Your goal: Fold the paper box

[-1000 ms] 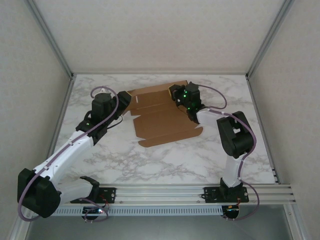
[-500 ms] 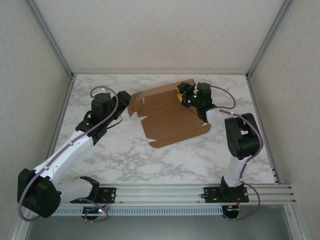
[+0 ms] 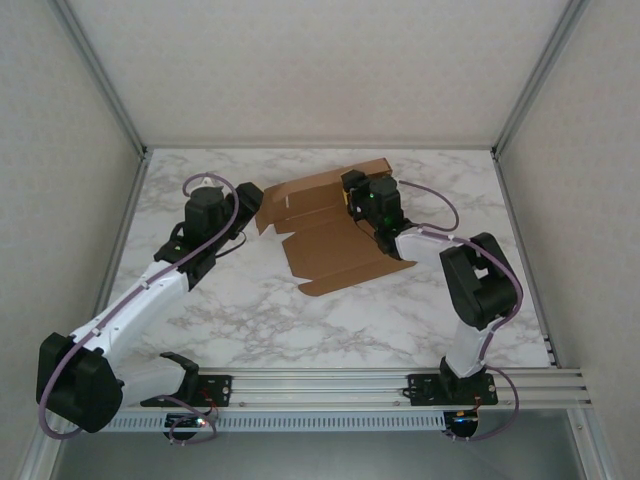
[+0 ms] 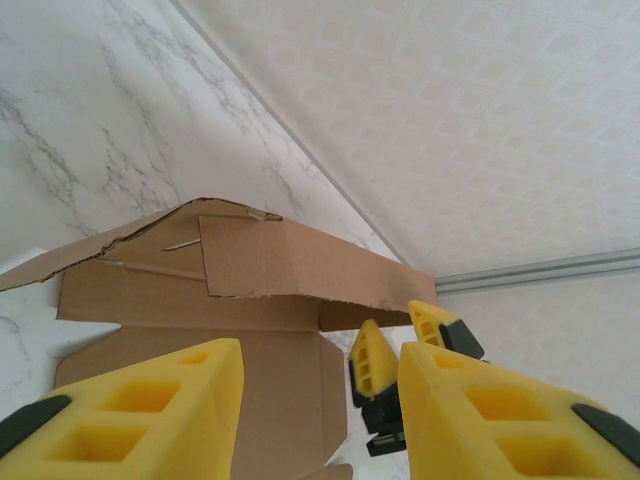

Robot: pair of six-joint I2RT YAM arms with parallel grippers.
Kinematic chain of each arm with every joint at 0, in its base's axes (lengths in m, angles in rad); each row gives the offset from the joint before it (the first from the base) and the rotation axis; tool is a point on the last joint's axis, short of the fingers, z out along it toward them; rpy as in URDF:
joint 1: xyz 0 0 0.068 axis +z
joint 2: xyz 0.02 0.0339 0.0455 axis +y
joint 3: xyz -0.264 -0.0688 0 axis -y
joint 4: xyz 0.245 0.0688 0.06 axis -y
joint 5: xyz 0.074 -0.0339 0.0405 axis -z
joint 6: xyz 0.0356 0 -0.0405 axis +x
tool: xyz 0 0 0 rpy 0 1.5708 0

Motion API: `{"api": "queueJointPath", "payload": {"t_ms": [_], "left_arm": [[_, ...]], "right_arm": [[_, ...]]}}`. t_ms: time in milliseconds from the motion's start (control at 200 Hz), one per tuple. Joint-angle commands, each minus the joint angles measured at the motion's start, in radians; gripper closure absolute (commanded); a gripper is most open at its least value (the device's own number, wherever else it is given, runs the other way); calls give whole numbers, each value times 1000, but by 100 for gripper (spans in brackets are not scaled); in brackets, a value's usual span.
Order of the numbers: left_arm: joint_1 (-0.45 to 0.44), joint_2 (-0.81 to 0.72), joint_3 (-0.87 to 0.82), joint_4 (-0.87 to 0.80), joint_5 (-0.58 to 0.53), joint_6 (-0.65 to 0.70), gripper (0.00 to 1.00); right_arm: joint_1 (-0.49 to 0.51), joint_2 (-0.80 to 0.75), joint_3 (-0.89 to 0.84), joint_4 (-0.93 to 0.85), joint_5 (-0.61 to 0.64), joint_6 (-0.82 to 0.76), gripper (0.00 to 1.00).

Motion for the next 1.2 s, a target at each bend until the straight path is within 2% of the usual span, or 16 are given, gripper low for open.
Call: {"api": "queueJointPath", "payload": {"t_ms": [0, 401, 481, 691, 821, 946, 1102, 1197], "left_arm": [[6, 4, -14, 36, 4, -6, 55], [4, 39, -19, 50, 20, 15, 55], [3, 52, -12, 47, 26, 20, 55], [1, 57, 3, 42, 21, 31, 55], [1, 60, 4, 46, 21, 30, 55], [1, 65, 3, 48, 21, 29, 55], [1, 74, 0, 53, 24, 23, 55], [-3, 95, 5, 62, 40, 11, 55]], "right_arm": [[-3, 41, 18, 70, 71, 35, 58], [-13, 120, 45, 166, 52, 57, 82], [-17, 120, 45, 174, 43, 61, 82], [-37, 120, 56, 171, 22, 56, 68], [-41, 131, 77, 167, 21, 56, 67], [-42, 144, 94, 160, 17, 54, 72], [-42, 144, 80, 165, 20, 60, 83], [-42, 132, 64, 168, 21, 60, 85]]}}
